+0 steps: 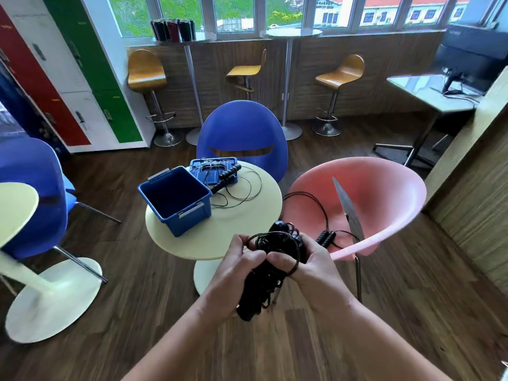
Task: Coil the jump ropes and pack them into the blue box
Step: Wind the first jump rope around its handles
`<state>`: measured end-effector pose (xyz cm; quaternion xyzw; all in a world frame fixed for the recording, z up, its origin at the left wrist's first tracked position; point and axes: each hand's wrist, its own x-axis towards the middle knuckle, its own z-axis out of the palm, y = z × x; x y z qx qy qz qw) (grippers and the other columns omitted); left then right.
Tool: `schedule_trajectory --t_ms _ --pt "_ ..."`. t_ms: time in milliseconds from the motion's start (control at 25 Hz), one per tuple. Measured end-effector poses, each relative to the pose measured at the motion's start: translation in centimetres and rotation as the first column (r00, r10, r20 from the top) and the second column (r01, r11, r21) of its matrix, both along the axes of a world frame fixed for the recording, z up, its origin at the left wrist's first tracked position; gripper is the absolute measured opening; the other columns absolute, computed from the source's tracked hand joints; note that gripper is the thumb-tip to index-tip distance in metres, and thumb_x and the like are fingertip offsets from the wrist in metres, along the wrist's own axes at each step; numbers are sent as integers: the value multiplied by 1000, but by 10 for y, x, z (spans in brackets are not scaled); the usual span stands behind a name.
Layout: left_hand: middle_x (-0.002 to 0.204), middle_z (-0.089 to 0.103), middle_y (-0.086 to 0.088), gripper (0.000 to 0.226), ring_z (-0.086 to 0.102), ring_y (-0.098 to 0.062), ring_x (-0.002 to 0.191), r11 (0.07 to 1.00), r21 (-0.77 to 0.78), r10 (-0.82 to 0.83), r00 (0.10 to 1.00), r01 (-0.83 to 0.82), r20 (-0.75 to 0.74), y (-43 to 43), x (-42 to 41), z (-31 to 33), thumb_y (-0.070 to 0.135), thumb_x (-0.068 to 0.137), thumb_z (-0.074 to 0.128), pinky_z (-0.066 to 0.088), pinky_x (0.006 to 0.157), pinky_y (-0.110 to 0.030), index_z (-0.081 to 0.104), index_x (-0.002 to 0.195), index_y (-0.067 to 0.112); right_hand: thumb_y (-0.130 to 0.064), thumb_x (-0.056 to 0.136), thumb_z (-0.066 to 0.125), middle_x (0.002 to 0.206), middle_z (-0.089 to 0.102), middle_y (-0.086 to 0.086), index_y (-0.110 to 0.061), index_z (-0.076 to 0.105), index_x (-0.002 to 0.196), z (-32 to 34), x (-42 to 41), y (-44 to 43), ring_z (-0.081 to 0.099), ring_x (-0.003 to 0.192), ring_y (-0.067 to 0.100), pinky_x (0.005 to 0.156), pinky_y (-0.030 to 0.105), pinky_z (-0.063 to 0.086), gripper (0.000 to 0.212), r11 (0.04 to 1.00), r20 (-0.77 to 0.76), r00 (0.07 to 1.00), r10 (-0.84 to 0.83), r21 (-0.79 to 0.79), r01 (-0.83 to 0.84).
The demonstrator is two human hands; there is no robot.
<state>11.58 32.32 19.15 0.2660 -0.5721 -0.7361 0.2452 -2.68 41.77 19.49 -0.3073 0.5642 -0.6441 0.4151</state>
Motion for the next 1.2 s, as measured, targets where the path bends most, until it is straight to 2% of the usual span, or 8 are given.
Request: schedule_trajectory --t_ms 160,360,480,600,800,920,1040,1200 --pt "87 63 -11 72 67 -23 73 1000 20 1 1000 -2 14 1 -2 3 44 66 78 56 59 -36 44 112 -1 -19 75 85 108 76 18 -9 69 114 -3 -6 -1 72 99 25 89 41 57 43 1000 -37 999 19 21 -18" --pt "95 64 -18 71 68 -25 79 999 -30 26 998 -25 53 -10 -3 0 39 71 75 58 63 -36 50 119 -7 -15 71 64 117 73 20 -4 62 126 -1 -20 8 70 107 35 94 48 56 56 997 302 952 42 -76 -20" --pt "96 71 -23 62 73 -29 80 998 -68 16 999 -13 47 -7 -5 0 35 74 79 59 64 -37 56 115 -5 -44 69 77 95 77 5 -22 66 110 5 -14 13 75 90 13 77 28 60 48 980 -287 941 -178 39 197" --pt "81 74 -17 40 73 -27 69 992 -105 81 996 -76 43 6 -13 3 30 80 80 58 58 -33 63 100 0 -40 76 82 96 73 -4 -31 60 100 2 -6 10 73 84 6 69 14 54 33 943 -460 833 -306 -27 332" --pt "63 68 -6 25 68 -24 54 986 -81 149 989 -149 -5 15 -24 14 26 84 81 53 49 -29 68 62 26 -42 85 66 101 74 -2 -19 59 108 5 -2 -1 71 94 22 81 38 56 33 940 124 943 -308 -111 322" --pt "64 68 -10 36 68 -28 56 997 -61 51 999 -50 17 20 -23 15 27 85 83 53 49 -29 59 59 25 -44 89 62 100 76 7 -27 66 118 18 -25 -9 71 91 25 83 42 55 34 983 35 984 -175 -48 177" --pt "72 65 -20 43 69 -34 63 999 -29 24 1000 -24 -10 19 -21 15 43 84 77 55 53 -35 50 72 13 -33 92 58 76 67 10 -7 74 91 31 -35 -17 61 71 21 68 33 48 30 994 -83 992 -95 -53 91" --pt "68 65 -11 49 63 -22 55 979 177 106 994 -105 2 19 -18 22 52 99 49 54 54 -30 55 72 11 -24 101 54 63 61 7 -9 69 71 38 -33 -21 57 54 19 56 29 46 37 962 133 959 -250 -77 261"
